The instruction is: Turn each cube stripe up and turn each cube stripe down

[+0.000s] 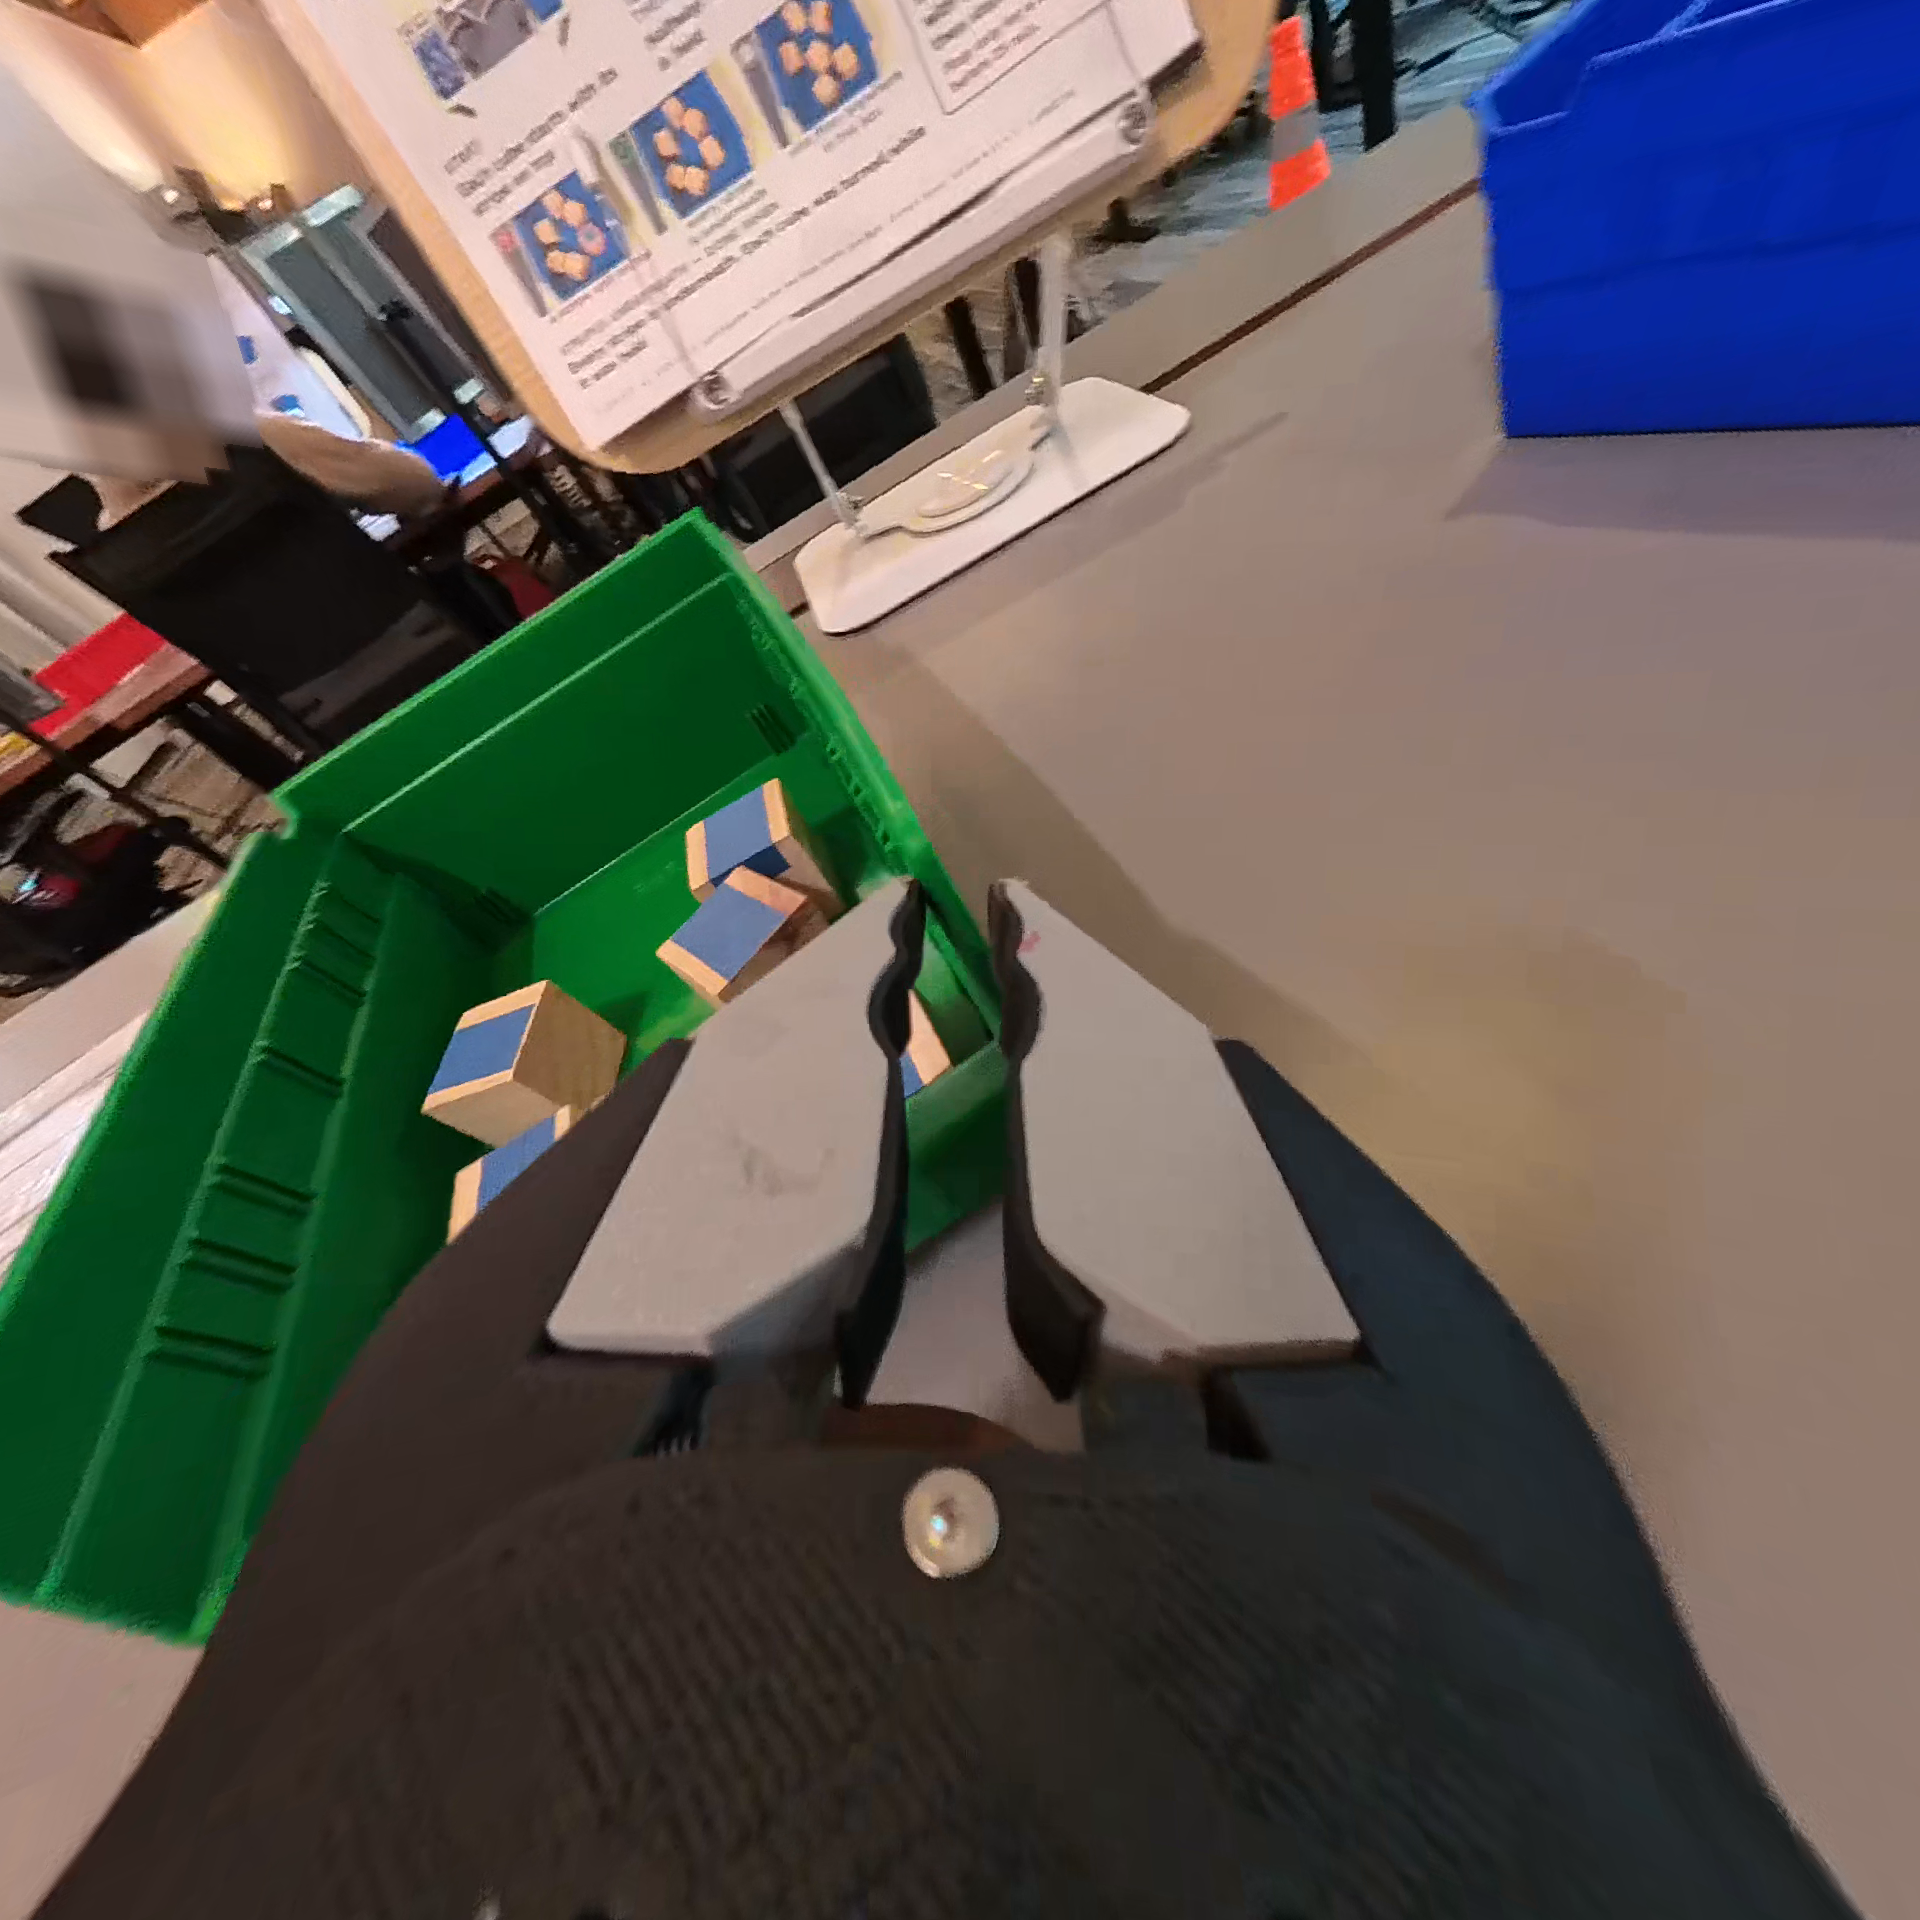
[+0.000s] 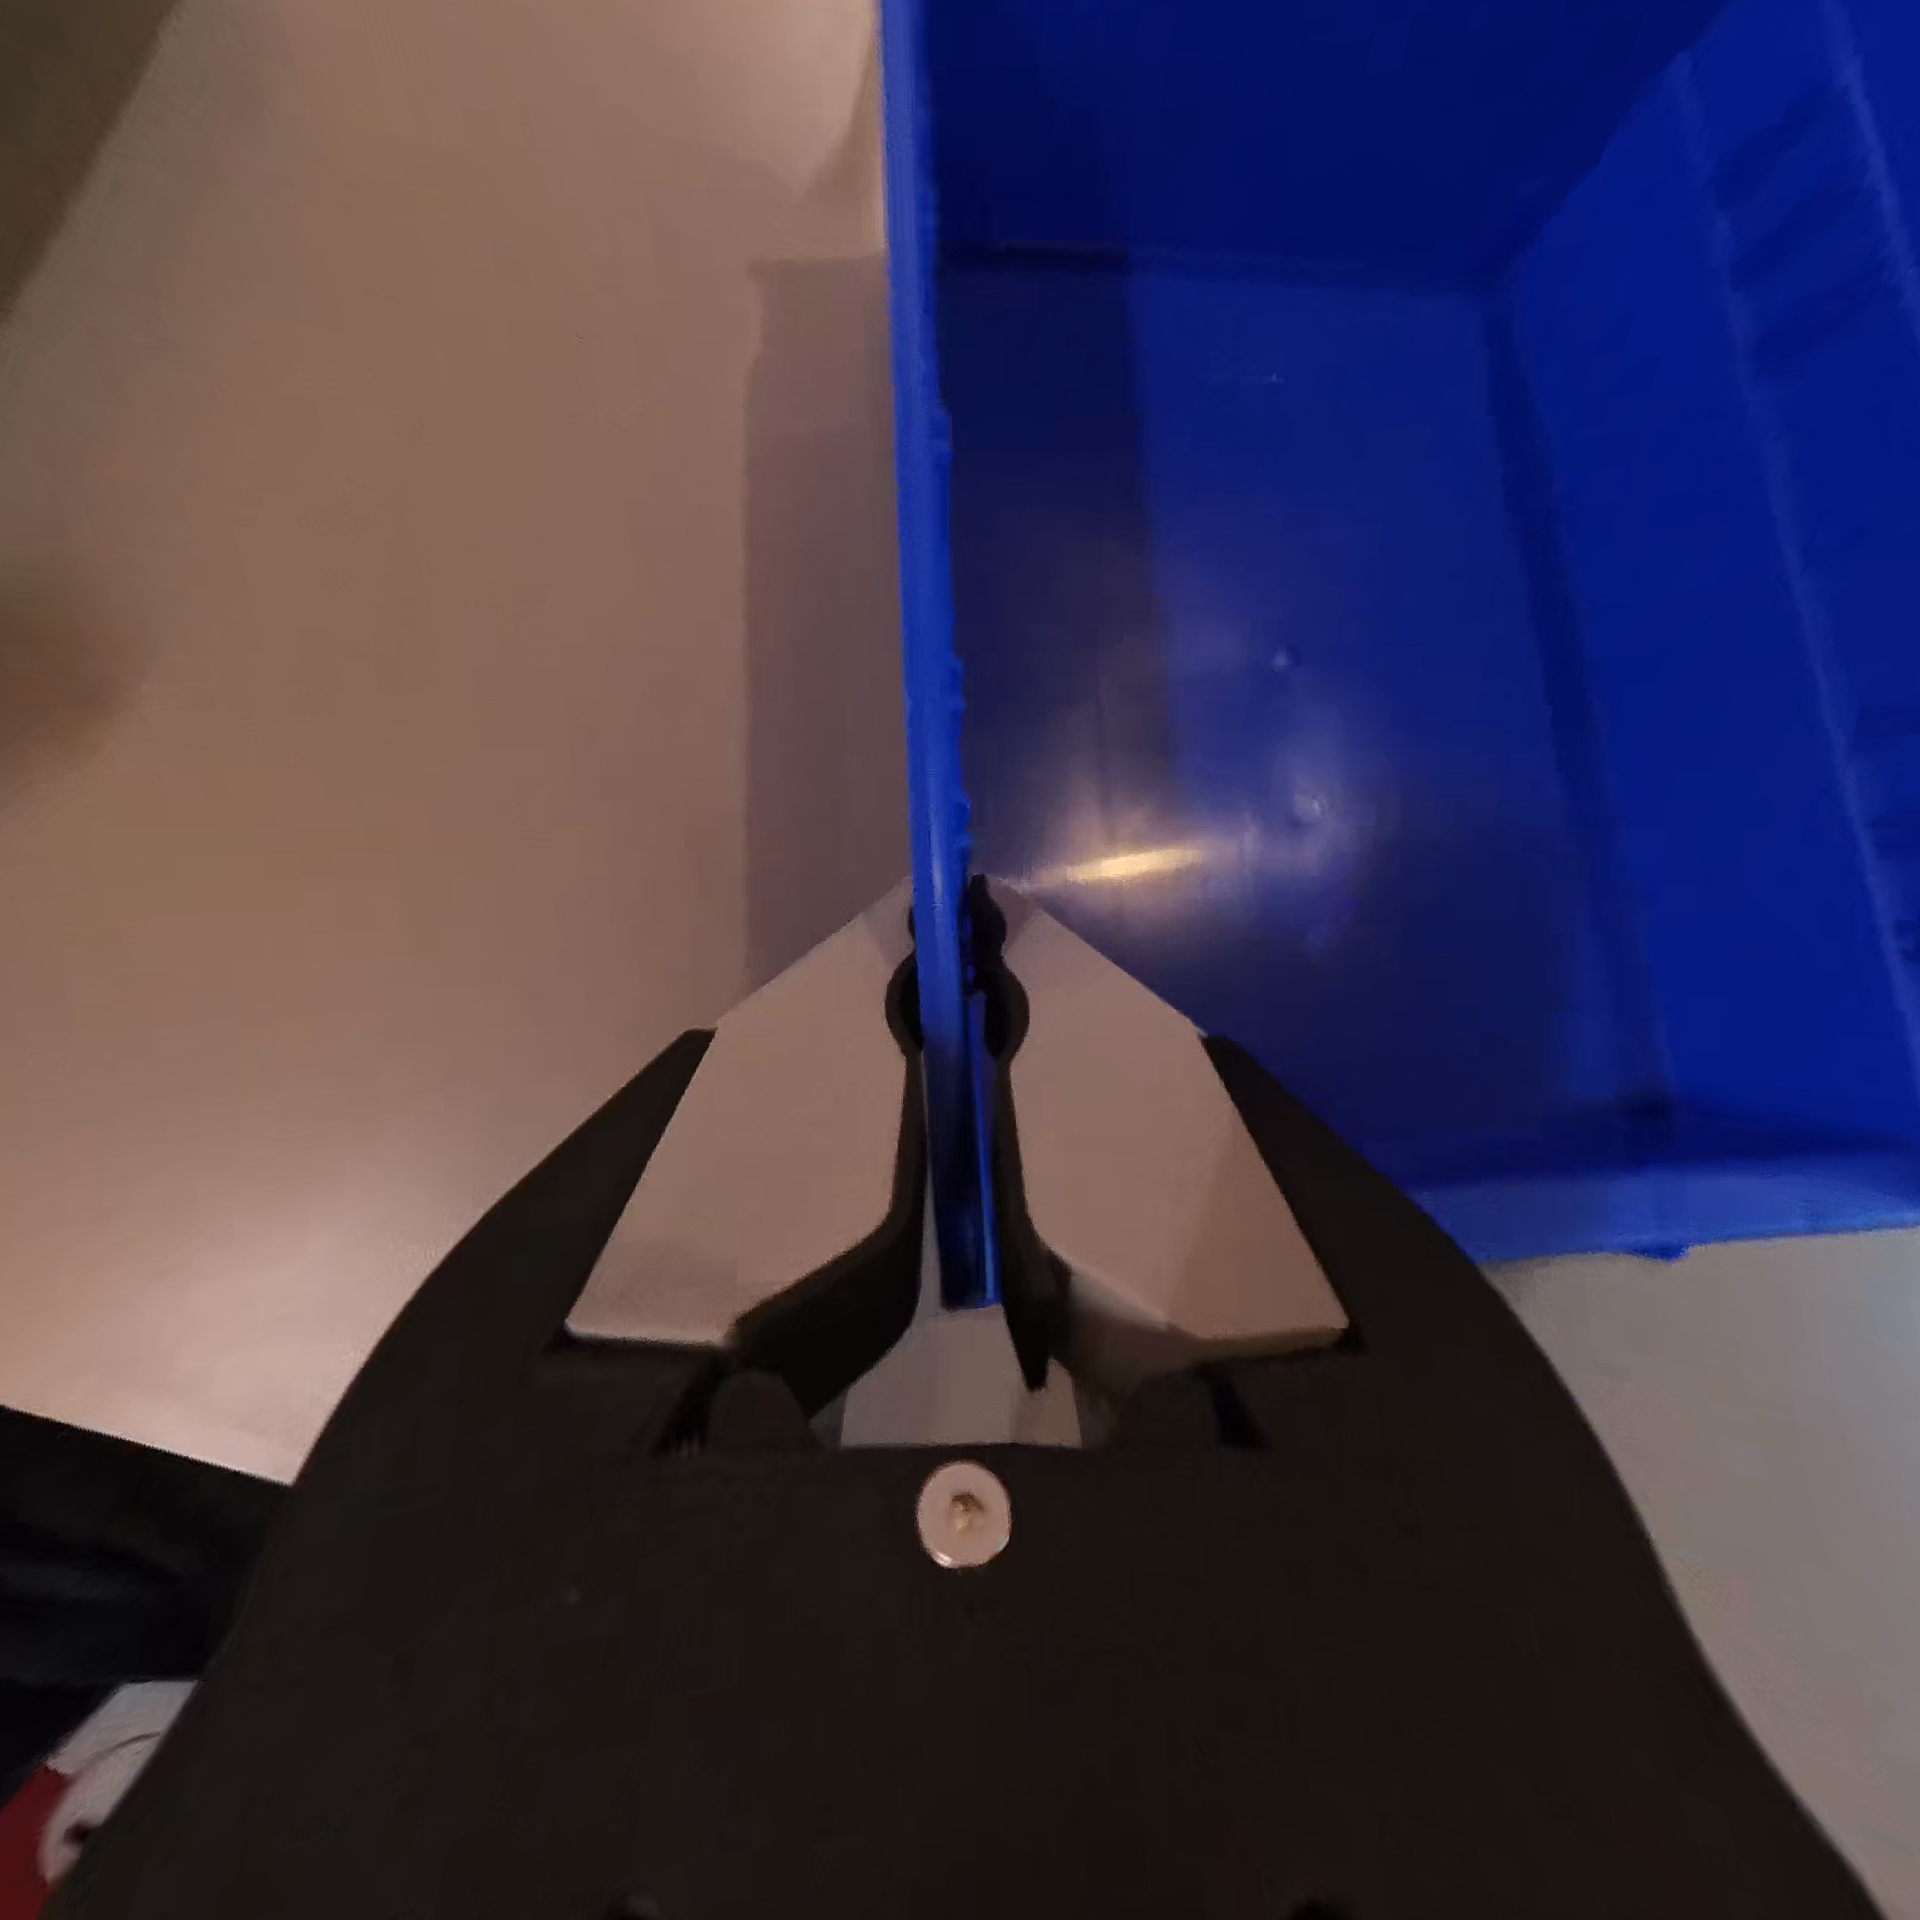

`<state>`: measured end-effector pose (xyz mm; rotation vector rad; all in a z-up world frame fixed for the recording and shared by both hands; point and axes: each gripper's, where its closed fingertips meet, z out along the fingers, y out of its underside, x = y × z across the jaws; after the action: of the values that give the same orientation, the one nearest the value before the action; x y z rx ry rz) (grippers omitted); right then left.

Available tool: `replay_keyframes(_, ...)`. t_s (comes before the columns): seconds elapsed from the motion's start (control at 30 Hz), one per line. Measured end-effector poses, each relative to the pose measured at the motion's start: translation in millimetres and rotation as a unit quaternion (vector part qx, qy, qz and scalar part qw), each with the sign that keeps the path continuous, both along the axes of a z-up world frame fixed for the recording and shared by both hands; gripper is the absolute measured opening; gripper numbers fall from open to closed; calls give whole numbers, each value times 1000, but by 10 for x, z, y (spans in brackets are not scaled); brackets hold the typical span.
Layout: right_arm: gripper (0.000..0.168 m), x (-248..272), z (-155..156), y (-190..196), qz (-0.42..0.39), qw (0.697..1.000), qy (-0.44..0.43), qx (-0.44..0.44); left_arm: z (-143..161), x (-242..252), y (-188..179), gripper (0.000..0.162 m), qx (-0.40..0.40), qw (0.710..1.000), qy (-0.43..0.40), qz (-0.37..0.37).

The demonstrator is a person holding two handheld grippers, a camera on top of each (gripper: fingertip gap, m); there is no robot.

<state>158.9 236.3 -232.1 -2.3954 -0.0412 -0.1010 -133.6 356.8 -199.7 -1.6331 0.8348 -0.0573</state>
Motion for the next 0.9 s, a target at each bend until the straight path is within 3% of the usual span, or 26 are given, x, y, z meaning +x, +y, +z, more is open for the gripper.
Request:
replay_keyframes(0.17, 5, 363, -2, -101, -63, 997, 52, 2, -17, -315, 162, 4, -19, 996, -66, 48)
replay_keyframes(0.37, 2, 759, 2, -119, -128, 992, -6, 18, 65, -462, 247, 3, -20, 996, -62, 62)
replay_keyframes(0.53, 11, 592, 0, 4, -79, 995, -64, 21, -13, -497, 286, 6, -64, 996, -43, 52)
replay_keyframes(0.6, 14, 482, -2, 46, -60, 996, -67, 24, 101, -455, 271, 20, -31, 999, -24, 37)
replay_keyframes(0.67, 14, 403, -2, 83, -49, 996, -69, 29, 272, -451, 307, 10, 17, 999, -5, 40)
replay_keyframes(0.73, 14, 330, 1, 115, -44, 997, -61, 35, 278, -409, 386, 0, 8, 999, 6, 39)
replay_keyframes(0.9, 11, 193, 6, 208, -29, 997, -55, 50, 201, -306, 419, 20, -38, 999, -8, 31)
